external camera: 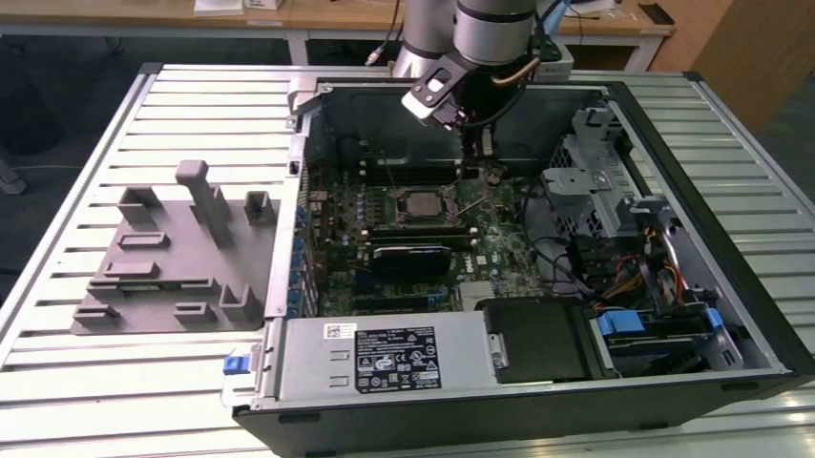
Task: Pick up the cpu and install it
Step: 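Close the cpu cover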
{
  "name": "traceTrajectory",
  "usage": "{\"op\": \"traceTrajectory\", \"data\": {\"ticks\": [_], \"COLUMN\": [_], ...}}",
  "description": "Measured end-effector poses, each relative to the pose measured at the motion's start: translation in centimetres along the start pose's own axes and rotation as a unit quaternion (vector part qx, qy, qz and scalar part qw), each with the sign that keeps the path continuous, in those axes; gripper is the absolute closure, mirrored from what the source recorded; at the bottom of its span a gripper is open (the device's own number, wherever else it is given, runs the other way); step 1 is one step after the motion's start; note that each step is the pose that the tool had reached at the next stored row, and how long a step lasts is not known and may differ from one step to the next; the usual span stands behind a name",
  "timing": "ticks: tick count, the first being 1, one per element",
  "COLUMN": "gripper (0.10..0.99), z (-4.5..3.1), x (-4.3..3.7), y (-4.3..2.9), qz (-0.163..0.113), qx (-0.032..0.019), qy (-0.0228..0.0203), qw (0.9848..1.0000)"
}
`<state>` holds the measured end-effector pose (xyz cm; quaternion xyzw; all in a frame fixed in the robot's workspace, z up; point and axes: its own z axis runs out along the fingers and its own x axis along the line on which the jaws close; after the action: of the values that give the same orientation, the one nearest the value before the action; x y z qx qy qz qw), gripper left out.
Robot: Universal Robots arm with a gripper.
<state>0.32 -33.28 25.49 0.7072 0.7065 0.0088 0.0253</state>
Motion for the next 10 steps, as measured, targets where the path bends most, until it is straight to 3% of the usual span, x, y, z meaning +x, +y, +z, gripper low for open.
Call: {"op": "traceTrajectory", "data": {"ticks": [10], "gripper": [0.98], "z": [0.09], "x": [0.01], "y": [1.76], "qz": [0.0], "qx": [0.0], "qy": [0.0001], "qw": [1.0]}}
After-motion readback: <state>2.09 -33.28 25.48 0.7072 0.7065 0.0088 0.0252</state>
